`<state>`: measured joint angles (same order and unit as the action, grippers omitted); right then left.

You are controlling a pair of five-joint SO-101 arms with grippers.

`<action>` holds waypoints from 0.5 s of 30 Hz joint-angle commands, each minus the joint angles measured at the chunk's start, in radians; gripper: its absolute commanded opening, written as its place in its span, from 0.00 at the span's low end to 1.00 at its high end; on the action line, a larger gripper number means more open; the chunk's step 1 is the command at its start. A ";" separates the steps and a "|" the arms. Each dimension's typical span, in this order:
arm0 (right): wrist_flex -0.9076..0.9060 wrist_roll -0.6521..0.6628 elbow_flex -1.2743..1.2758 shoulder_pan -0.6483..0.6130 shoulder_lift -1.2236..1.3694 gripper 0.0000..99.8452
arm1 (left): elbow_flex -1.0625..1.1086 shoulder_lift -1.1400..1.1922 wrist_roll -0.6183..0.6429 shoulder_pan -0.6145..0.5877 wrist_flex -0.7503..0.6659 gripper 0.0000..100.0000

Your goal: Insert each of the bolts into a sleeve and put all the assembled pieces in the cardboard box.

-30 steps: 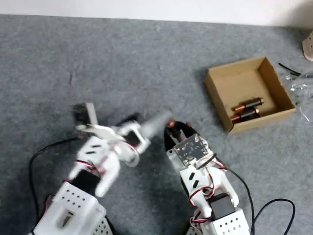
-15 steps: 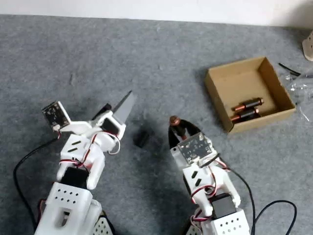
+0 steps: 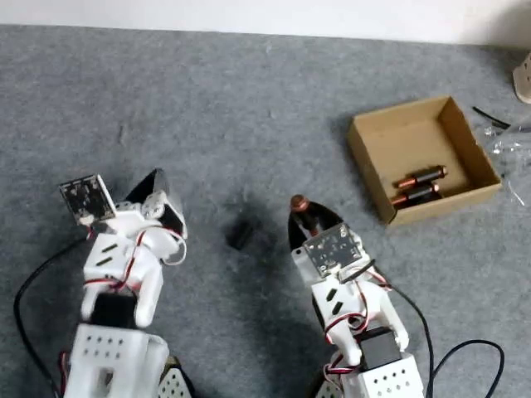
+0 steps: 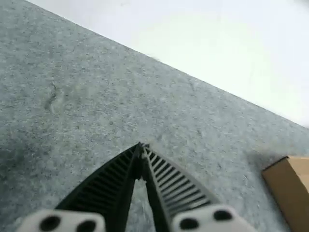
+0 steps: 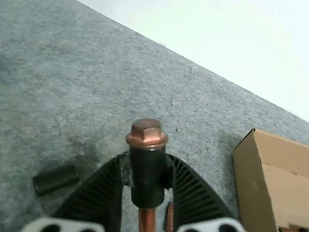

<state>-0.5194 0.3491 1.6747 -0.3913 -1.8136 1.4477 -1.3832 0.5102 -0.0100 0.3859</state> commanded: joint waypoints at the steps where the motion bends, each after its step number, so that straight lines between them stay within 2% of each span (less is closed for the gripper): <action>1: 0.031 0.009 0.140 0.013 -0.012 0.01 | 0.005 -0.277 -0.008 -0.012 0.195 0.01; 5: 0.031 0.009 0.140 0.013 -0.012 0.01 | 0.120 -0.472 -0.008 -0.012 0.229 0.01; 15: 0.062 0.009 0.140 0.108 -0.015 0.01 | 0.200 -0.398 -0.008 -0.015 0.229 0.01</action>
<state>-0.5071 0.3491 1.6747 -0.3268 -1.8136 1.6333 -1.7883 0.5086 -0.0115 0.6130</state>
